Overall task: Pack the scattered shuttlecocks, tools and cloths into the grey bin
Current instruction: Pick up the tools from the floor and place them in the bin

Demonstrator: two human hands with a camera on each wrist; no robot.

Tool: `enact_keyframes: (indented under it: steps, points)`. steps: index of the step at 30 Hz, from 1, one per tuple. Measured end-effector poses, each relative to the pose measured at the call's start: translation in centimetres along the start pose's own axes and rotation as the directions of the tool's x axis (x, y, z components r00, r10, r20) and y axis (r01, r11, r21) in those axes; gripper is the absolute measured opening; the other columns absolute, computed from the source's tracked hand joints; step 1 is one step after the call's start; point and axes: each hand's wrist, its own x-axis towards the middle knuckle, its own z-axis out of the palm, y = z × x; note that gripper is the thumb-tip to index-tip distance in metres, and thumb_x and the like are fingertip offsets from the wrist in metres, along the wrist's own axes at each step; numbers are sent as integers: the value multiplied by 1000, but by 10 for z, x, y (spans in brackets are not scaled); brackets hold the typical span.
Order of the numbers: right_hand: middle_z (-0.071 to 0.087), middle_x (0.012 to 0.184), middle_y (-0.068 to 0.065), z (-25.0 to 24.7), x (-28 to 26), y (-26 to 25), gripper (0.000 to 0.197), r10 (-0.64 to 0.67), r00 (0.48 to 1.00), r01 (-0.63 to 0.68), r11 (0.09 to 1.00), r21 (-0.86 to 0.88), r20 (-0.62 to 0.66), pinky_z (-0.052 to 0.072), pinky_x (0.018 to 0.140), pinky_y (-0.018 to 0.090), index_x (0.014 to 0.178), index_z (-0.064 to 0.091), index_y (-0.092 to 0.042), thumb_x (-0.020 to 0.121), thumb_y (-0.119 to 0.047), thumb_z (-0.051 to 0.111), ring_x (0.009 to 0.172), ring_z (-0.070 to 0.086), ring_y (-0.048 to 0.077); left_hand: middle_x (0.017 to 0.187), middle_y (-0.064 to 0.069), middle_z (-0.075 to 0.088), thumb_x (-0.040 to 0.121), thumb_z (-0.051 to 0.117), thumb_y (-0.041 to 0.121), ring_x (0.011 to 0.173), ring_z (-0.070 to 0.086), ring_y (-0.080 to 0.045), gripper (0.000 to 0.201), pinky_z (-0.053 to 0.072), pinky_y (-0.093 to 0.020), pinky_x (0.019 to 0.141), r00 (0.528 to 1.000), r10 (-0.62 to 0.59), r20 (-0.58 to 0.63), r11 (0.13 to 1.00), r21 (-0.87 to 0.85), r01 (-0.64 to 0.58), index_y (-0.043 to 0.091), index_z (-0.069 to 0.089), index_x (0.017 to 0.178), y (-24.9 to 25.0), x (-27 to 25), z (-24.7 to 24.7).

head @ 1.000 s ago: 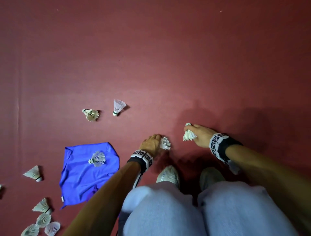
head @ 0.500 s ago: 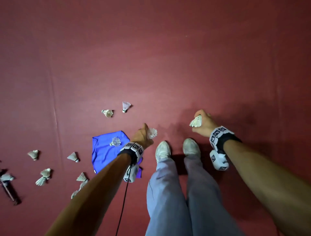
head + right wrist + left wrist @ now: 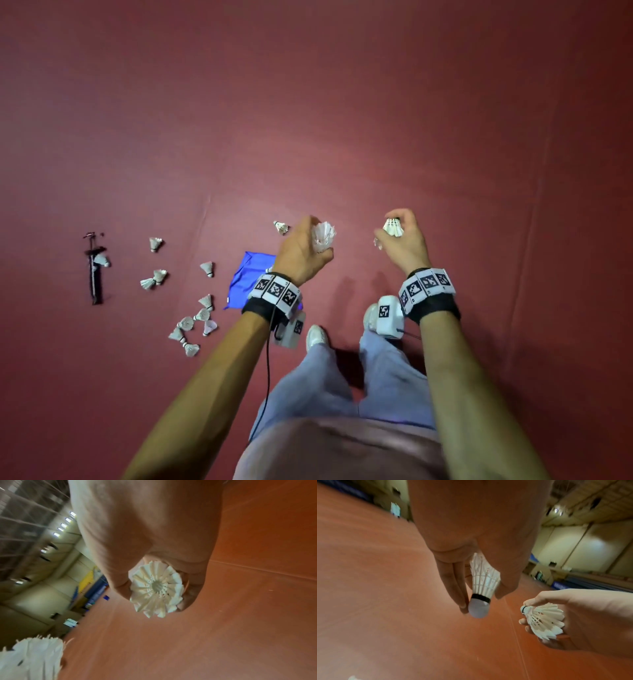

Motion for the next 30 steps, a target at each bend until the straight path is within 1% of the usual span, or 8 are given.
enact_keyframes:
  steps: [3,6,9,12,15,19,22,30]
  points:
    - [70,98,4,19,-41,-67,50,-133,988,132,991,18,73,52,74,32,118,47,-36,79,-19,72,82,68,21,101,3,64,80,78,29,87,61,-23,54,46,-30,78,978,-51,-204,992,-122,27,18,49,125,-3,-51,-66]
    - [71,102,6,73,-91,-124,58,-243,942,249,968,3,230,56,77,35,123,45,-35,76,-22,75,82,68,23,93,4,68,77,74,41,78,66,-21,58,53,-36,78,898,-146,-415,962,-272,30,31,48,127,-37,-111,-122]
    - [70,104,1,150,-150,-165,65,-335,820,404,913,-54,463,60,80,47,121,43,-41,66,-37,77,83,69,22,106,7,65,80,76,42,85,63,-21,54,53,-40,84,758,-277,-591,939,-334,83,27,52,126,-93,-183,-164]
    - [71,109,-1,234,-223,-190,65,-403,659,553,832,-46,635,53,80,31,125,44,-36,72,-36,80,88,68,18,115,5,63,79,76,48,90,65,-28,55,54,-43,86,608,-409,-681,896,-426,126,24,51,122,-158,-270,-195]
    - [68,117,-1,316,-313,-196,67,-415,525,595,803,28,743,52,79,19,132,49,-27,76,-33,85,90,65,5,114,6,63,82,79,43,87,66,-24,52,56,-42,84,461,-525,-716,843,-511,167,25,50,120,-227,-370,-216]
    - [67,118,-5,417,-440,-176,69,-409,338,671,736,87,848,55,94,33,131,55,-24,74,-43,88,106,64,7,113,6,65,82,81,44,92,67,-15,51,58,-42,86,274,-642,-716,766,-608,208,30,52,122,-308,-508,-231]
    - [67,117,-5,478,-529,-156,64,-352,189,695,707,129,917,53,87,21,131,57,-22,77,-42,87,104,64,4,112,8,66,81,81,47,96,66,-14,52,57,-43,87,153,-702,-696,709,-662,242,32,52,122,-355,-598,-236]
    - [71,105,0,608,-708,-89,48,-177,-156,744,626,233,972,52,73,22,126,61,-30,83,-34,83,84,68,10,114,9,64,79,84,31,100,63,-16,53,54,-40,89,-201,-799,-566,531,-822,206,30,50,120,-443,-769,-213]
